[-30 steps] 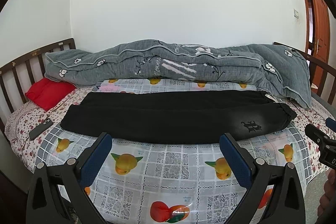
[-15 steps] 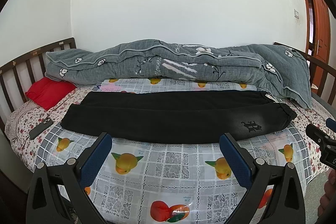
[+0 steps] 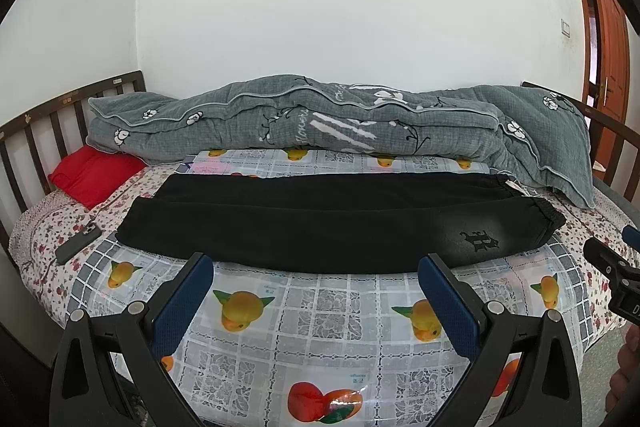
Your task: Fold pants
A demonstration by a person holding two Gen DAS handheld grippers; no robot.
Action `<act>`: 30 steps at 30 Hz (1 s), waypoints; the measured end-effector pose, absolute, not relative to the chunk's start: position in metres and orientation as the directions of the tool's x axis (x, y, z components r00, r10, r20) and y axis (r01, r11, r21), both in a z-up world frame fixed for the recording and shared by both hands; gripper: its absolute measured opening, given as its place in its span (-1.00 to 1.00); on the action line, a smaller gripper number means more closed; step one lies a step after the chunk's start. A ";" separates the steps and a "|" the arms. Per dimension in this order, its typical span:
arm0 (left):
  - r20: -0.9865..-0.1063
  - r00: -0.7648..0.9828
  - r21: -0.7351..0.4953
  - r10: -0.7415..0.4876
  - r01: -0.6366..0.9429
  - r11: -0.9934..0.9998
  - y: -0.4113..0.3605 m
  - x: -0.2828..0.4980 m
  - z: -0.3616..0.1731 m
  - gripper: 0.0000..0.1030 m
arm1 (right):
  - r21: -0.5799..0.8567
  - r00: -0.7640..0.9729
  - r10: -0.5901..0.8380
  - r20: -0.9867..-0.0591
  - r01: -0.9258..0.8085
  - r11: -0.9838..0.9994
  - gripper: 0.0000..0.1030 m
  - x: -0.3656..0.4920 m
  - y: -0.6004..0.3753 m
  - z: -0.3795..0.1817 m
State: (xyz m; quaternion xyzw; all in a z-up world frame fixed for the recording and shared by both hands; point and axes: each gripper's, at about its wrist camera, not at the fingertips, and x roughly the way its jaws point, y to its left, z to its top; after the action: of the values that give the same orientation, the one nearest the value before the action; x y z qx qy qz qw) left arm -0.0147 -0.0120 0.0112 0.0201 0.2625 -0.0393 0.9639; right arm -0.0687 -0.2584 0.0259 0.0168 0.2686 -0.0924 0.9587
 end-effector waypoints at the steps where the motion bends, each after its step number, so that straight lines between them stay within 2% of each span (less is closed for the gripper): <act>1: -0.508 0.859 0.018 -0.065 0.086 0.996 -0.012 -0.015 0.011 1.00 | -0.021 0.839 -0.169 -0.517 0.185 0.982 0.99 -0.069 -0.257 0.026; 14: -0.507 0.860 0.021 -0.060 0.082 0.996 -0.007 -0.012 0.010 1.00 | -0.017 0.847 -0.150 -0.511 0.164 0.986 0.99 -0.067 -0.252 0.025; 22: -0.532 0.844 -0.009 -0.073 0.080 0.997 0.003 0.002 -0.008 1.00 | 0.012 0.847 -0.124 -0.517 0.152 0.988 0.99 -0.054 -0.256 0.011; 27: -0.571 0.817 -0.044 -0.073 0.058 0.997 0.020 0.020 -0.034 1.00 | -0.028 0.833 -0.114 -0.541 0.117 0.993 0.99 -0.039 -0.256 -0.004; 30: -0.602 0.795 -0.064 -0.069 0.038 0.997 0.034 0.035 -0.055 0.85 | -0.096 0.842 -0.160 -0.515 0.129 0.987 0.99 -0.034 -0.253 -0.018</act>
State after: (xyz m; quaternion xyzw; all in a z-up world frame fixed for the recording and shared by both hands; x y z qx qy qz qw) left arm 0.0351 0.0337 -0.0552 -0.0242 0.3187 -0.0283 0.9471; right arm -0.0337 -0.2526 -0.0185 -0.0289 0.2705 -0.0755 0.9593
